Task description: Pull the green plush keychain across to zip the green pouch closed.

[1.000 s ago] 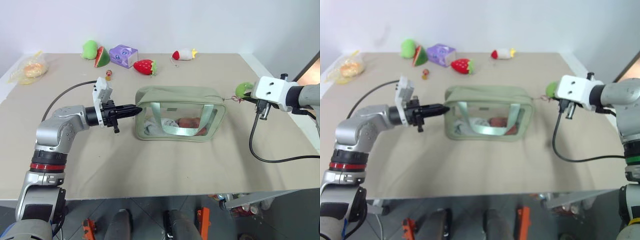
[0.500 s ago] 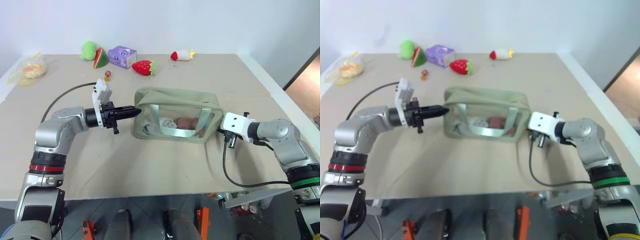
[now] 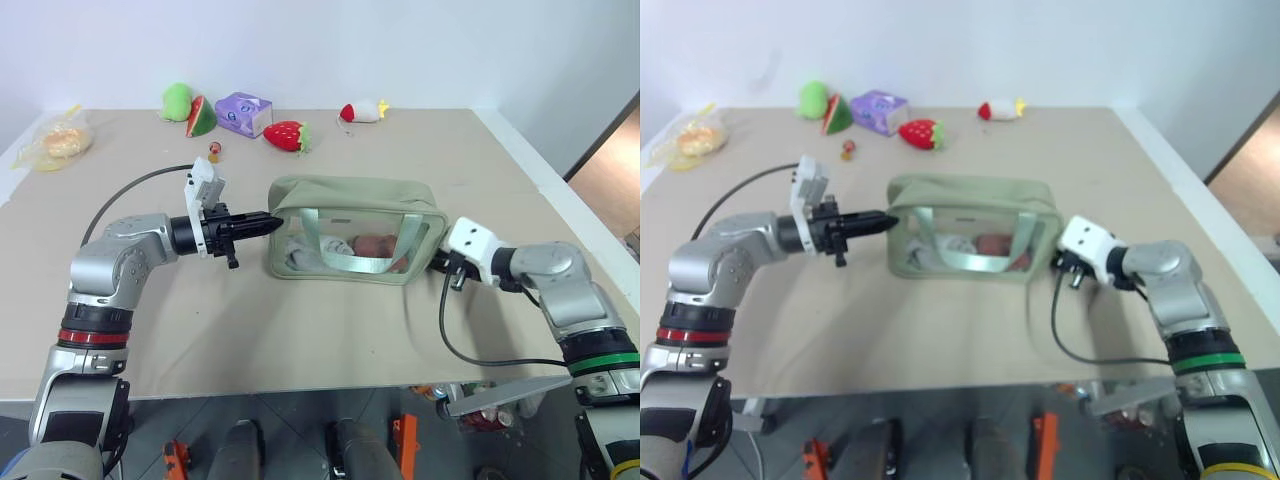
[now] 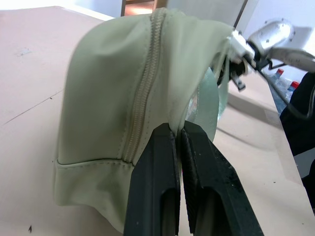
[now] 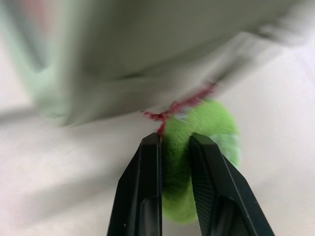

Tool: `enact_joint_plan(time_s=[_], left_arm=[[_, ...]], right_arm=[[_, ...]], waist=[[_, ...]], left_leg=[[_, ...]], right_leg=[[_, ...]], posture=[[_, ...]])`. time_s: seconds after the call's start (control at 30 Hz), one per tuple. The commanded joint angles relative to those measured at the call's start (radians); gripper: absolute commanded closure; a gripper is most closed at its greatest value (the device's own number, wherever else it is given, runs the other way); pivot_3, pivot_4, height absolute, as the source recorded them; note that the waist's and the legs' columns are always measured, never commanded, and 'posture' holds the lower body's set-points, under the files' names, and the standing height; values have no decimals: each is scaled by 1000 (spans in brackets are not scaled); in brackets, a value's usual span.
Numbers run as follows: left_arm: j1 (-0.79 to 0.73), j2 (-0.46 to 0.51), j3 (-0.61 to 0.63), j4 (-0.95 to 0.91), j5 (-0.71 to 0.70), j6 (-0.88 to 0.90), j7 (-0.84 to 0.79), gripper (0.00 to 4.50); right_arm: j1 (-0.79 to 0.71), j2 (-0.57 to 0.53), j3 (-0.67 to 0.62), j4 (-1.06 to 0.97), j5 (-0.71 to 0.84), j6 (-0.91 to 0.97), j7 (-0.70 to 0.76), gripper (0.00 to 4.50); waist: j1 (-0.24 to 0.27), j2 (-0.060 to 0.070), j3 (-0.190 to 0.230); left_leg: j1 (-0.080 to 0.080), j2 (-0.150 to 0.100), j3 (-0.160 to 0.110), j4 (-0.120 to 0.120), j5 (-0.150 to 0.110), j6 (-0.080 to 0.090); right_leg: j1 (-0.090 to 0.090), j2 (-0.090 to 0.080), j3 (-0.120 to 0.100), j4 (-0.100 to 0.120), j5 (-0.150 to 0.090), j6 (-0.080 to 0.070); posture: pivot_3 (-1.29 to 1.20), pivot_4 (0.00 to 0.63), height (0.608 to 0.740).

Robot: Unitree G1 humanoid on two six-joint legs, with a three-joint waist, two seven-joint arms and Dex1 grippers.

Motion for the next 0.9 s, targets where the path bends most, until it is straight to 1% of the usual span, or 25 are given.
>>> enact_joint_plan(time_s=[0.03,0.07,0.13,0.17,0.23,0.27,0.33,0.47,0.5,0.53,0.7,0.83,0.9], left_arm=[[-2,3,22,-37,-32,13,-4,4500],[-4,2,27,-37,-41,21,-2,4500],[-8,-5,50,-38,-72,43,2,3782],[-10,-6,63,-41,-94,60,2,3558],[-9,0,86,-64,-142,102,2,2934],[-4,5,95,-82,-162,120,3,2464],[11,18,109,-114,-193,148,6,1939],[71,50,159,-181,-227,178,48,432],[89,60,180,-183,-219,173,74,136],[101,67,194,-183,-214,170,93,34],[275,128,290,-180,-197,112,111,34],[330,97,364,-171,-206,83,198,34],[346,62,380,-178,-224,88,239,34]], right_arm=[[-20,-56,-130,-110,162,113,88,3177],[-14,-68,-153,-135,198,141,111,3177],[1,-92,-190,-177,254,189,141,3183],[12,-105,-202,-194,273,206,151,3183],[48,-141,-229,-231,310,235,186,3183],[60,-155,-239,-240,320,246,192,3183],[73,-171,-256,-250,339,268,188,3183],[106,-186,-298,-297,391,314,183,3183],[116,-186,-322,-320,417,336,179,3183],[125,-187,-339,-337,436,351,176,3183],[202,-165,-491,-476,591,493,115,3183],[282,-117,-561,-595,693,581,41,3183],[308,-80,-534,-636,701,586,-4,3183]], waist=[[0,0,0],[1,0,0],[1,0,0],[1,0,0],[1,0,0],[1,0,0],[1,0,0],[-5,1,0],[-5,1,0],[-6,1,0],[-7,1,0],[1,0,0],[3,0,0]], left_leg=[[0,0,0,0,0,0],[0,0,0,0,0,0],[0,0,0,-1,0,0],[0,0,0,-1,0,0],[0,0,0,-1,0,0],[0,0,0,-1,0,0],[0,0,0,-1,0,0],[1,0,0,-1,0,0],[1,0,0,-1,0,0],[1,1,0,-1,0,0],[0,1,0,-2,0,0],[0,1,-1,-2,0,0],[0,1,-1,-1,0,0]], right_leg=[[0,0,0,0,0,0],[0,0,0,0,0,0],[0,0,0,0,0,0],[0,0,0,0,-1,0],[0,0,0,0,-1,0],[0,0,0,0,-1,0],[0,0,0,0,-1,0],[0,0,0,0,-1,0],[-1,1,0,0,0,0],[-1,1,0,0,0,0],[-1,1,0,0,-1,-1],[-1,1,0,0,-1,-1],[-1,0,0,0,-1,-1]], posture=[[0,150,740],[0,150,740],[0,150,740],[0,150,740],[0,150,740],[0,150,740],[0,150,740],[0,150,740],[0,150,740],[0,150,740],[0,150,740],[0,150,740],[0,150,740]])
